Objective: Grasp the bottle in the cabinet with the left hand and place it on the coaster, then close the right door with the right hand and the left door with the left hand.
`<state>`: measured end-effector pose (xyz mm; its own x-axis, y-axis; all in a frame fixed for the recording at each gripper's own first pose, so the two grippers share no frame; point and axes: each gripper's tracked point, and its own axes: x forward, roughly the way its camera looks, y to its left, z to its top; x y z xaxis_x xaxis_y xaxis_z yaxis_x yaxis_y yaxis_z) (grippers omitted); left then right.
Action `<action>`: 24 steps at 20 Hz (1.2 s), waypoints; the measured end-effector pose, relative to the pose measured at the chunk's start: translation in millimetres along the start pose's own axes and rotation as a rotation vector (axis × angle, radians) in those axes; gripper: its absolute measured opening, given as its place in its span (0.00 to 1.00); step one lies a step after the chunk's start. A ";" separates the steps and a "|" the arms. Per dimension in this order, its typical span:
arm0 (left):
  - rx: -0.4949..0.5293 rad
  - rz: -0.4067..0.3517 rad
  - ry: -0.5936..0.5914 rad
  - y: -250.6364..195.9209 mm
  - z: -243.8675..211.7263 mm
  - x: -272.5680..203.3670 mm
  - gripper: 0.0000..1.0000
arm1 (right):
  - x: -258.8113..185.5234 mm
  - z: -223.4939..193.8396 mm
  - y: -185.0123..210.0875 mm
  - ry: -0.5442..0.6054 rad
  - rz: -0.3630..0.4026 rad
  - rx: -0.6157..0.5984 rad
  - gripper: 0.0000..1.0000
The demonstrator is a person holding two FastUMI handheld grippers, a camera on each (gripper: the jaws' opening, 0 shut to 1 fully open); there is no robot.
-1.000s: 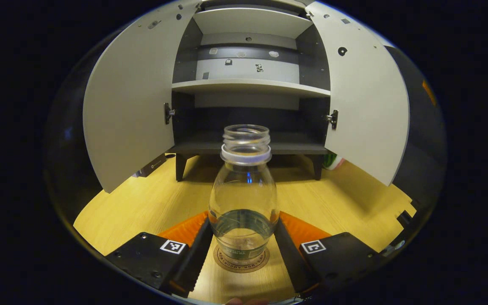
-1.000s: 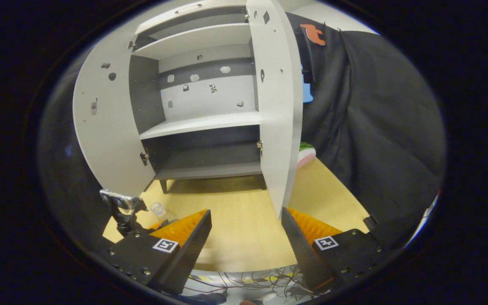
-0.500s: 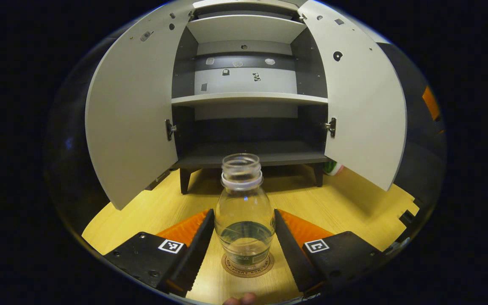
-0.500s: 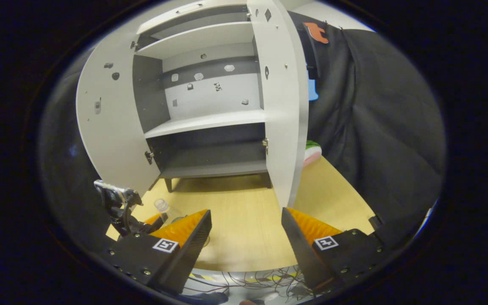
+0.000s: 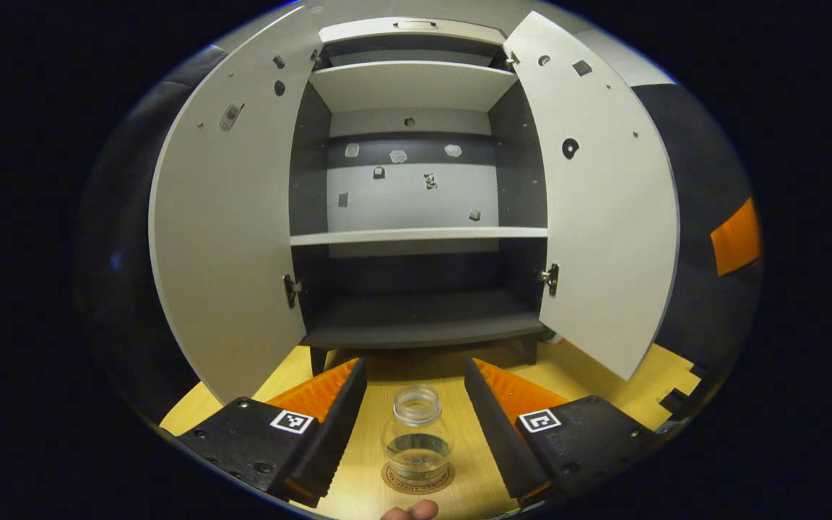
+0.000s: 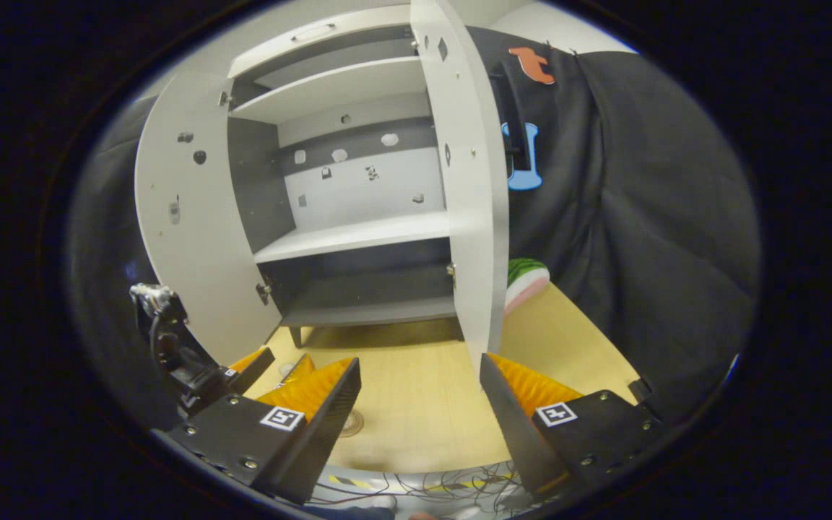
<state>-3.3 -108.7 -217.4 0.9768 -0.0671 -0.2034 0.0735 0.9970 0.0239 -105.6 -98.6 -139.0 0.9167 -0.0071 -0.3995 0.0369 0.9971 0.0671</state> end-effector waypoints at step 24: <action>-0.043 0.176 -0.193 62.4 197.6 -76.8 0.95 | -27.6 164.6 -5.5 -0.389 0.102 0.024 1.00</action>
<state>-34.0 -48.9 -6.9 0.9944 0.1054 -0.0096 -0.1055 0.9944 0.0001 -65.6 -116.5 22.1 0.9982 0.0585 -0.0142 -0.0565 0.9921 0.1118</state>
